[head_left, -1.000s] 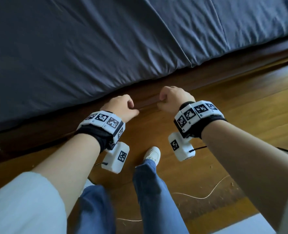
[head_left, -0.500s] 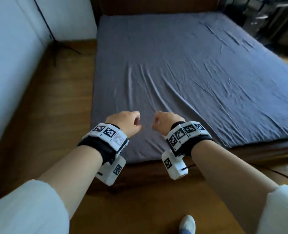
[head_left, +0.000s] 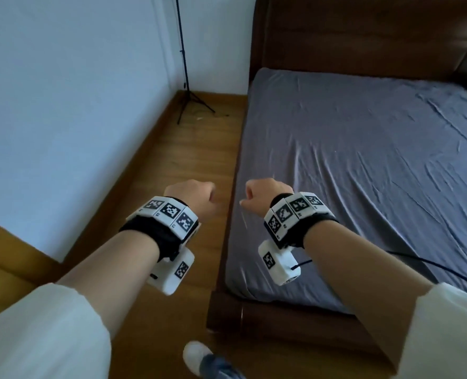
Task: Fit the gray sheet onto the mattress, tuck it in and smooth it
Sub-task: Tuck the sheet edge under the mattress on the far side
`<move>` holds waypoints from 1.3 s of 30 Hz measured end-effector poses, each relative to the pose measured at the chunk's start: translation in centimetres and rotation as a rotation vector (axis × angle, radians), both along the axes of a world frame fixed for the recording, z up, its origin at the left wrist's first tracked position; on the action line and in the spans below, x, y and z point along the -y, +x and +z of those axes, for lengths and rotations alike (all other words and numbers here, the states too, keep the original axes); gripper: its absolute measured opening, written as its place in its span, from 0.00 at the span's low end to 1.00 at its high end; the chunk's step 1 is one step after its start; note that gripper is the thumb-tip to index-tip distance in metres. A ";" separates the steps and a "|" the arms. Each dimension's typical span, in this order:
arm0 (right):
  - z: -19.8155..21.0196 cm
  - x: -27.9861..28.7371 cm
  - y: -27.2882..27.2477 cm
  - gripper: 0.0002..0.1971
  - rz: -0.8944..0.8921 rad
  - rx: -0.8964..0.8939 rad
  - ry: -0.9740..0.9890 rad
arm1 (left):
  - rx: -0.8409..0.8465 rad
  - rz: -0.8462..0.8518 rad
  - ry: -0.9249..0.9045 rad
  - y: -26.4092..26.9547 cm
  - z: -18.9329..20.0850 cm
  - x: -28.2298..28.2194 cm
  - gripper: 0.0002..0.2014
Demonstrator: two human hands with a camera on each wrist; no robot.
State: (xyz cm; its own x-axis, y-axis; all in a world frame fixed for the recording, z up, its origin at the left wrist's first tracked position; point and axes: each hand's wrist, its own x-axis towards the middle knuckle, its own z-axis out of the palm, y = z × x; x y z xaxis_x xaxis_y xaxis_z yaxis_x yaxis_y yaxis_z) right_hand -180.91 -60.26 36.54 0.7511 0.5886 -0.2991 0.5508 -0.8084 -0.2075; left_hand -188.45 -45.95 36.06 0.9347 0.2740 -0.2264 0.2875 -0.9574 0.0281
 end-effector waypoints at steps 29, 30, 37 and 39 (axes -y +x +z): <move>-5.5 -35.0 38.7 0.11 -0.163 0.008 -0.141 | -0.084 -0.277 0.044 42.2 -3.7 -39.3 0.13; -5.3 -37.1 40.8 0.11 -0.160 0.020 -0.146 | -0.091 -0.277 0.043 44.1 -3.5 -41.4 0.13; -2.3 -49.8 54.8 0.11 -0.139 0.097 -0.152 | -0.138 -0.451 0.234 59.1 -1.4 -53.1 0.18; -2.3 -50.6 58.4 0.11 -0.163 0.102 -0.145 | -0.144 -0.499 0.243 64.1 -1.4 -54.2 0.18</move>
